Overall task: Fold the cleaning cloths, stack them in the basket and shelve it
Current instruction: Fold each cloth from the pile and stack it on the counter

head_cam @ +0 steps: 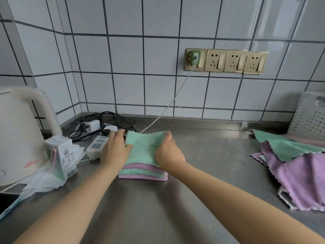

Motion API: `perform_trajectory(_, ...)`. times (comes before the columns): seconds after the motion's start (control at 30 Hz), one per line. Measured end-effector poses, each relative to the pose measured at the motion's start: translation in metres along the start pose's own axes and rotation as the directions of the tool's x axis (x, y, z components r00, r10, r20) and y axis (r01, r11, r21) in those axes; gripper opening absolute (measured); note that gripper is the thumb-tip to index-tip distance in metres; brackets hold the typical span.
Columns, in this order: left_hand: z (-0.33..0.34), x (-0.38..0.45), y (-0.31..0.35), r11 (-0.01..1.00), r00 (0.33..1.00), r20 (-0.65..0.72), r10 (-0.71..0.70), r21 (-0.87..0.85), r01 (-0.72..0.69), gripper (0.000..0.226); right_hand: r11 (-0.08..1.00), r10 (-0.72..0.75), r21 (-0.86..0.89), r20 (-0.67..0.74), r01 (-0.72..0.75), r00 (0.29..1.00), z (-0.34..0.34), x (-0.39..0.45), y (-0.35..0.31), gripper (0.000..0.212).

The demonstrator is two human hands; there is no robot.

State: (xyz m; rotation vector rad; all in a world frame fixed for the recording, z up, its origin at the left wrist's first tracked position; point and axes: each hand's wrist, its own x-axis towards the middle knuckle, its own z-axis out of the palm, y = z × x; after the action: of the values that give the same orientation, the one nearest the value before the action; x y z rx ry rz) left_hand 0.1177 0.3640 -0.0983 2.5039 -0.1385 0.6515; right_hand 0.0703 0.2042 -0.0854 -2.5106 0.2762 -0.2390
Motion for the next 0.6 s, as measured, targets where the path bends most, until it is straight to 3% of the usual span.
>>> perform_trajectory(0.03,-0.001,-0.001,0.001,0.993,0.997,-0.017,0.081,0.092,-0.079,0.05,0.993,-0.058,-0.109,-0.028,0.055,0.998,0.0,-0.002,0.004,0.062)
perform_trajectory(0.1,-0.002,-0.001,0.0,0.938,0.975,0.059,0.215,0.265,-0.223,0.047,0.957,-0.162,-0.248,-0.038,0.148,0.986,-0.004,-0.003,0.015,0.05)
perform_trajectory(0.23,-0.016,0.001,-0.004,0.938,0.95,0.312,-0.014,0.334,-0.096,0.044,0.938,-0.185,-0.294,0.031,0.186,0.982,-0.027,-0.008,0.044,0.03)
perform_trajectory(0.33,-0.027,-0.005,0.01,0.919,0.971,0.219,0.091,0.357,-0.167,0.043,0.926,-0.209,-0.312,0.038,0.21,0.977,-0.055,-0.021,0.072,0.034)
perform_trajectory(0.43,-0.031,-0.016,0.044,0.925,0.954,0.162,0.251,0.252,-0.286,0.04,0.908,-0.237,-0.349,0.029,0.232,0.971,-0.09,-0.038,0.101,0.032)
perform_trajectory(0.6,-0.004,-0.044,0.123,0.928,0.918,0.166,0.361,0.033,-0.371,0.033,0.866,-0.267,-0.451,-0.051,0.216,0.962,-0.157,-0.061,0.158,0.032)
